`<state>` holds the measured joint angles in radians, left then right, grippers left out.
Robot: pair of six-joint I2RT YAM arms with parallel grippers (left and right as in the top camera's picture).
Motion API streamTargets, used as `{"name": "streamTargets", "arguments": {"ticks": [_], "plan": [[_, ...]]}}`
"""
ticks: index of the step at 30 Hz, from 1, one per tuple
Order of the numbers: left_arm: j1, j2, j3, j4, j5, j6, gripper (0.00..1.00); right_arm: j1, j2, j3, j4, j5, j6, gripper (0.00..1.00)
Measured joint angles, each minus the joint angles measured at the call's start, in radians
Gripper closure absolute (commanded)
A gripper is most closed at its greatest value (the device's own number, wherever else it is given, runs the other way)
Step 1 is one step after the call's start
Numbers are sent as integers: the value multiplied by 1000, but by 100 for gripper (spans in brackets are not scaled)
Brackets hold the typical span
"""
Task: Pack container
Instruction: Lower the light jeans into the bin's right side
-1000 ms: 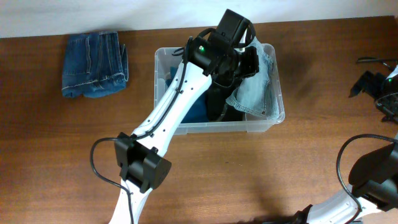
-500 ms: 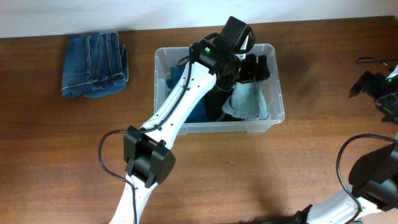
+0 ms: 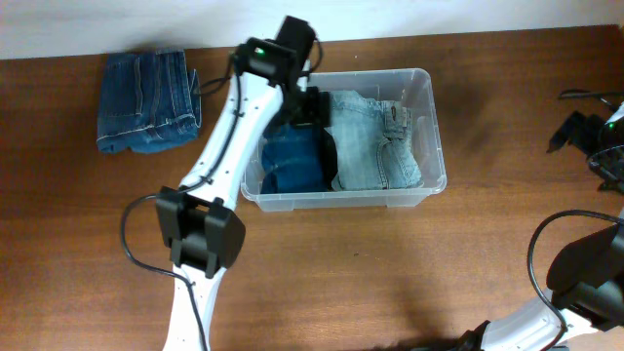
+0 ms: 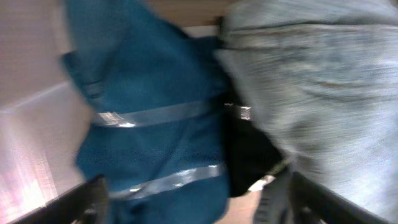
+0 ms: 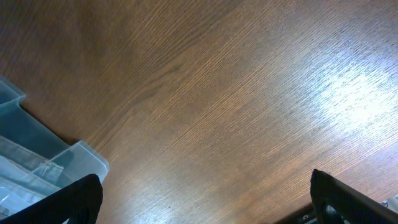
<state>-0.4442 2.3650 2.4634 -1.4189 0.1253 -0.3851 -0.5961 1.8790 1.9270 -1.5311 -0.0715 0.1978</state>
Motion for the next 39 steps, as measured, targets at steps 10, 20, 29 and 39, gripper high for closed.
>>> {"name": "streamTargets", "arguments": {"ticks": [10, 20, 29, 39], "plan": [[19, 0, 1, 6, -8, 42, 99, 0, 0, 0, 0, 0, 0, 2], [-12, 1, 230, -36, 54, 66, 100, 0, 0, 0, 0, 0, 0, 2], [-153, 28, 211, -59, 8, 113, 100, 0, 0, 0, 0, 0, 0, 2], [-148, 254, 190, -66, -8, 158, 99, 0, 0, 0, 0, 0, 0, 2]]}}
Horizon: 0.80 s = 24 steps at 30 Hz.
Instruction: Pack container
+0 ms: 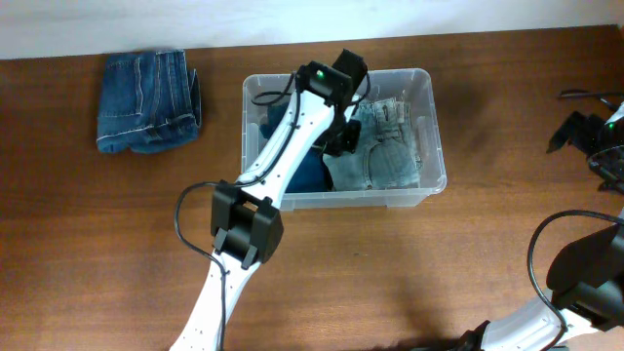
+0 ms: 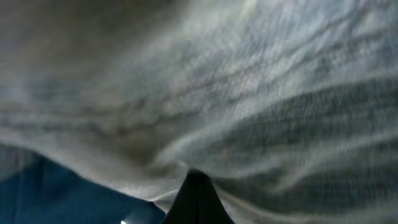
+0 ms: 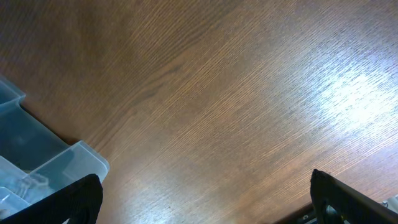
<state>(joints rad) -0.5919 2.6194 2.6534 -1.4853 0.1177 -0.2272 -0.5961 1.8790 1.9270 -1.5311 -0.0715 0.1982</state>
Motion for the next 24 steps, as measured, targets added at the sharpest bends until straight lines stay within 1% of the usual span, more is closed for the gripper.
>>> {"name": "streamTargets", "arguments": {"ticks": [4, 6, 8, 10, 13, 15, 17, 23, 24], "plan": [[0, 1, 3, 42, -2, 32, 99, 0, 0, 0, 0, 0, 0, 2], [0, 2, 24, 31, -3, 45, 99, 0, 0, 0, 0, 0, 0, 1], [0, 12, 95, -6, -3, 63, 99, 0, 0, 0, 0, 0, 0, 2], [0, 21, 219, -56, -3, 76, 99, 0, 0, 0, 0, 0, 0, 1], [-1, 21, 324, -78, -3, 79, 99, 0, 0, 0, 0, 0, 0, 2], [-2, 21, 354, -74, -1, 79, 99, 0, 0, 0, 0, 0, 0, 2], [-4, 22, 356, -58, 13, 82, 99, 0, 0, 0, 0, 0, -1, 2], [-24, 35, 355, 140, 33, 85, 99, 0, 0, 0, 0, 0, 0, 2], [-26, 40, 355, 145, 36, 86, 99, 0, 0, 0, 0, 0, 0, 1]]}}
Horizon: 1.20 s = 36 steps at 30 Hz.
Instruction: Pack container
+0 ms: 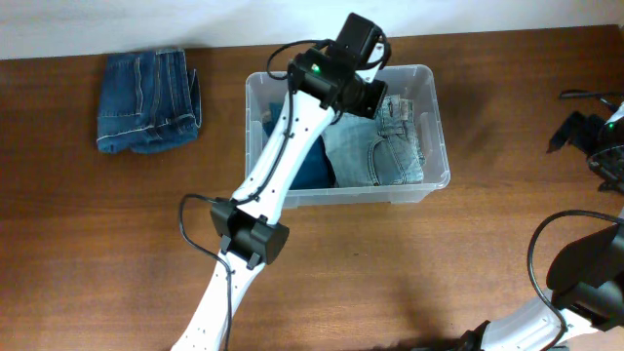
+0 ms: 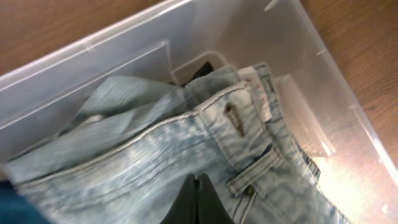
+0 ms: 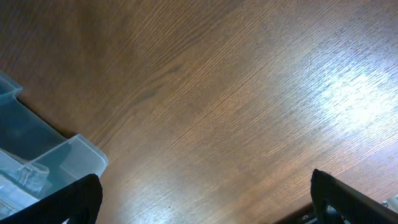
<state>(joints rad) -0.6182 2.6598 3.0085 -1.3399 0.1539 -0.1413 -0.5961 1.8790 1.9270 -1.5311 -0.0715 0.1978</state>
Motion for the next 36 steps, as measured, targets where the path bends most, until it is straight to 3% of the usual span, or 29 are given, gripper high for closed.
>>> {"name": "streamTargets", "arguments": {"ticks": [9, 17, 23, 31, 36], "plan": [[-38, 129, 0, 25, 32, 0, 99, 0, 0, 0, 0, 0, 0, 1], [-40, 133, 4, 19, 34, 0, 99, 0, 0, 0, 0, 0, 0, 2], [-42, 98, 19, -135, 54, 3, 99, 0, 0, 0, 0, 0, 0, 2], [-50, 57, 21, -295, 187, 3, 99, 0, 0, 0, 0, 0, 0, 2], [-50, 57, 21, -314, 183, 30, 99, 0, 0, 0, 0, 0, 0, 2]]}}
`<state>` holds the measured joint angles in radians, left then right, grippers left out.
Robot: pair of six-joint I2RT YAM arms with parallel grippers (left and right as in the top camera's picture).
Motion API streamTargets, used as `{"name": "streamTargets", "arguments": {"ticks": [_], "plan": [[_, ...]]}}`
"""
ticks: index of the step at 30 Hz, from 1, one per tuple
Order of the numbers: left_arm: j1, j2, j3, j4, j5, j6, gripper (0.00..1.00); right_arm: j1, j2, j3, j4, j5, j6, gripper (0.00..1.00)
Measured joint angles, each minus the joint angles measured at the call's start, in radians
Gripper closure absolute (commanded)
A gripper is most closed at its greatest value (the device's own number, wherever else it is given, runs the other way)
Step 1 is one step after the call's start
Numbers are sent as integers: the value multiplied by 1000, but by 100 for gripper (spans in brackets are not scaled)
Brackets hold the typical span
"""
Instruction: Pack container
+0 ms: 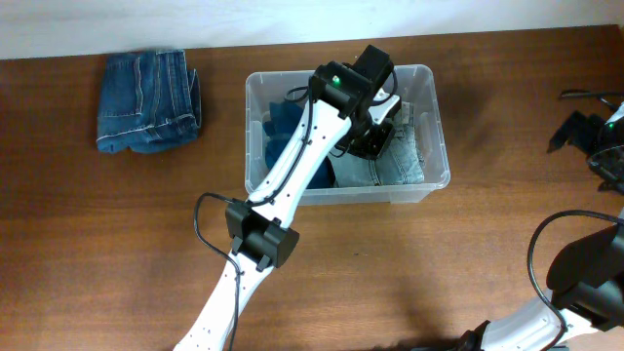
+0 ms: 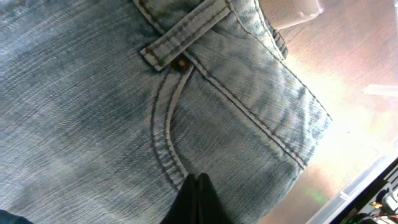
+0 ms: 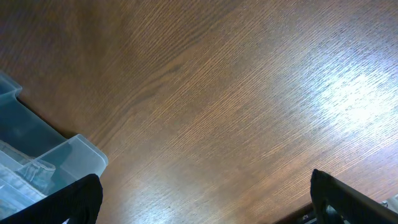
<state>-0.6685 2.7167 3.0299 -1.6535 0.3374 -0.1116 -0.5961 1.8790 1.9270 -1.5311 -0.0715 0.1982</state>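
A clear plastic container [image 1: 429, 93] sits at the table's middle back. Light blue jeans [image 1: 408, 166] lie in its right half and a dark blue garment [image 1: 276, 127] in its left half. Reaching in from above, my left gripper [image 1: 375, 135] is shut, its fingertips [image 2: 196, 198] together and pressed onto the light jeans [image 2: 93, 93] beside a pocket seam. A second, folded pair of dark jeans [image 1: 146, 88] lies on the table to the left. My right gripper [image 3: 208, 200] is open over bare wood at the far right.
The container's corner [image 3: 43, 163] shows at the left of the right wrist view. My right arm [image 1: 595, 136] and its cables sit at the table's right edge. Brown wood [image 1: 439, 273] stretches in front of the container.
My left gripper, still shut, has moved from above the waistband at the container's back down onto the pocket area of the light jeans. The right arm has not moved.
My left gripper was open inside the container between the dark blue garment and the light jeans. Then it was shut against the light jeans, then raised at the back of the container, and now it presses the jeans further right. The right gripper stayed open.
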Motion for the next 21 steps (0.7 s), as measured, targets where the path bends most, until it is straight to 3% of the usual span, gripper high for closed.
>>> {"name": "streamTargets", "arguments": {"ticks": [21], "plan": [[-67, 10, 0, -6, -54, 7, 99, 0, 0, 0, 0, 0, 0, 2]]}}
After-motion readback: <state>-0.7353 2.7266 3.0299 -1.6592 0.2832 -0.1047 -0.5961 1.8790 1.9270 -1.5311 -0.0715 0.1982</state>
